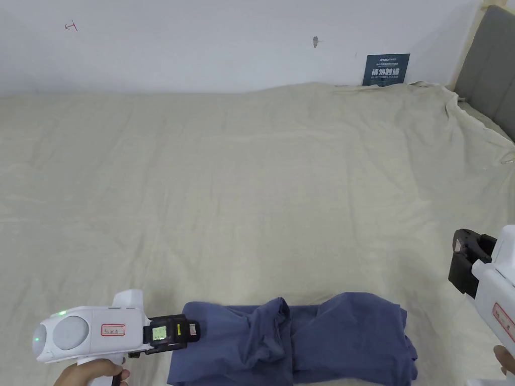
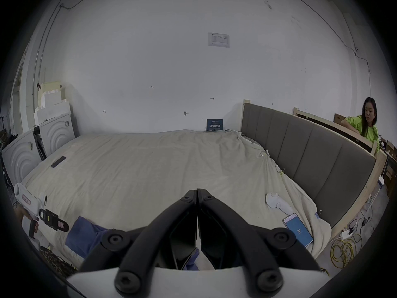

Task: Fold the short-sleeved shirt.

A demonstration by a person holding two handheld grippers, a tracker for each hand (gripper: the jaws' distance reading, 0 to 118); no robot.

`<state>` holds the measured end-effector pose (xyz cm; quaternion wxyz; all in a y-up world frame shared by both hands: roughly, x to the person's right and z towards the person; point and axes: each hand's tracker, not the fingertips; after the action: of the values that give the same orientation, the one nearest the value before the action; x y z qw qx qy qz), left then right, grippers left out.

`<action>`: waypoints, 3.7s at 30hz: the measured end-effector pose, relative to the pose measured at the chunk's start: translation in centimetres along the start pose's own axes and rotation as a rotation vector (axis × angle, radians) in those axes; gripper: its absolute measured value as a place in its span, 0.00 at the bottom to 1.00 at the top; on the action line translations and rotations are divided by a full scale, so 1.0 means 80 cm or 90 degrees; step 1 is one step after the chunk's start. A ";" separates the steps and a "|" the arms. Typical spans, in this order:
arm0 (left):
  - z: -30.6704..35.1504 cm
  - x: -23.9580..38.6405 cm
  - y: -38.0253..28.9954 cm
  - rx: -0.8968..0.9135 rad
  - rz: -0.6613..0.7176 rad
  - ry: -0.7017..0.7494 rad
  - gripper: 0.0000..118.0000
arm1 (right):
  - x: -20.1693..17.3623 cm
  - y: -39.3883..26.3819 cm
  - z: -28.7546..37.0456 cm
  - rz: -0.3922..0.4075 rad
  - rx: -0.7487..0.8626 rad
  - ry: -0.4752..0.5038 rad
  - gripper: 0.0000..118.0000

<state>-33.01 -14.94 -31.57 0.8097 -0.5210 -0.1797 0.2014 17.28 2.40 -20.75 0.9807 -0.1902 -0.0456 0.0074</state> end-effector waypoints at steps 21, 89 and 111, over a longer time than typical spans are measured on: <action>-0.002 0.010 -0.010 0.003 -0.025 0.030 0.09 | 0.011 -0.003 -0.005 -0.003 -0.004 -0.008 0.00; -0.044 0.238 -0.012 0.077 -0.194 -0.058 0.65 | 0.028 -0.008 0.020 -0.029 0.007 -0.016 0.00; -0.190 0.268 -0.080 -0.051 -0.169 -0.073 0.00 | 0.065 -0.028 0.013 -0.040 -0.021 -0.049 0.00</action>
<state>-6.19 -18.07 -29.93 0.7961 -0.5122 -0.3010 0.1151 22.38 0.84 -18.50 0.9746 -0.2048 -0.0894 -0.0165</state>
